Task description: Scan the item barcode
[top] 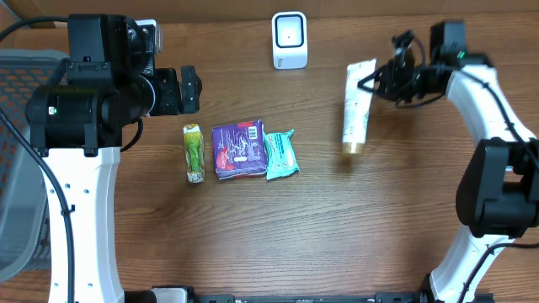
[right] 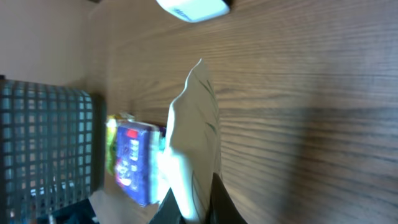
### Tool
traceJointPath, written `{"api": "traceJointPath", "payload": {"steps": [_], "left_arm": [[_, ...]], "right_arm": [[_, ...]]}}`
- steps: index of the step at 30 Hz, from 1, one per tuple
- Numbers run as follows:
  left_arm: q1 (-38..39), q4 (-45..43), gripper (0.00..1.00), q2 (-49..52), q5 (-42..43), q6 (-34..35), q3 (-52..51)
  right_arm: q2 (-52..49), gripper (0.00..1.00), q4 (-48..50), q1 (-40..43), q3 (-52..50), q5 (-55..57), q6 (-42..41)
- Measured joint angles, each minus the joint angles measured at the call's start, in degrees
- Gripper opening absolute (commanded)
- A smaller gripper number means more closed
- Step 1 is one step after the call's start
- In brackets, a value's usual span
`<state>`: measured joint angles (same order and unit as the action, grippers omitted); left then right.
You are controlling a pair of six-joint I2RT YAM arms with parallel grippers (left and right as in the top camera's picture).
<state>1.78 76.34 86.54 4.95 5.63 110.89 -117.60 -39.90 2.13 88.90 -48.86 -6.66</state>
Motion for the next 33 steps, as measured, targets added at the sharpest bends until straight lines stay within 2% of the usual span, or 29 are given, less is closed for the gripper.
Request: {"api": "traceJointPath", "payload": {"steps": [5, 8, 12, 17, 20, 24, 29, 33], "left_arm": [[0.0, 0.0, 1.0, 0.0, 0.0, 0.0, 0.0], [0.0, 0.0, 1.0, 0.0, 0.0, 0.0, 0.0], [0.0, 0.0, 0.99, 0.0, 0.0, 0.0, 0.0], [0.0, 0.0, 1.0, 0.0, 0.0, 0.0, 0.0], [0.0, 0.0, 1.0, 0.0, 0.0, 0.0, 0.0], [0.0, 0.0, 0.99, 0.0, 0.0, 0.0, 0.0], [0.0, 0.0, 1.0, 0.0, 0.0, 0.0, 0.0], [0.0, 0.0, 1.0, 0.0, 0.0, 0.0, 0.0]], "right_arm": [[0.4, 0.04, 25.9, -0.5, -15.1, 0.5, -10.5], [3.9, 0.04, 32.9, -0.6, -23.7, 4.0, -16.3], [12.4, 0.04, 31.8, -0.9, -30.4, 10.2, -20.3], [20.3, 0.04, 28.5, -2.8, -33.7, 18.9, -21.9], [21.6, 0.38, 25.3, -5.1, -34.8, 23.6, -22.2], [21.9, 0.53, 23.2, -6.6, -35.1, 26.5, -20.2], [25.4, 0.57, 17.0, -6.7, -35.0, 28.8, -15.9], [29.0, 0.52, 5.4, -6.7, -32.4, 30.9, -10.5]]}}
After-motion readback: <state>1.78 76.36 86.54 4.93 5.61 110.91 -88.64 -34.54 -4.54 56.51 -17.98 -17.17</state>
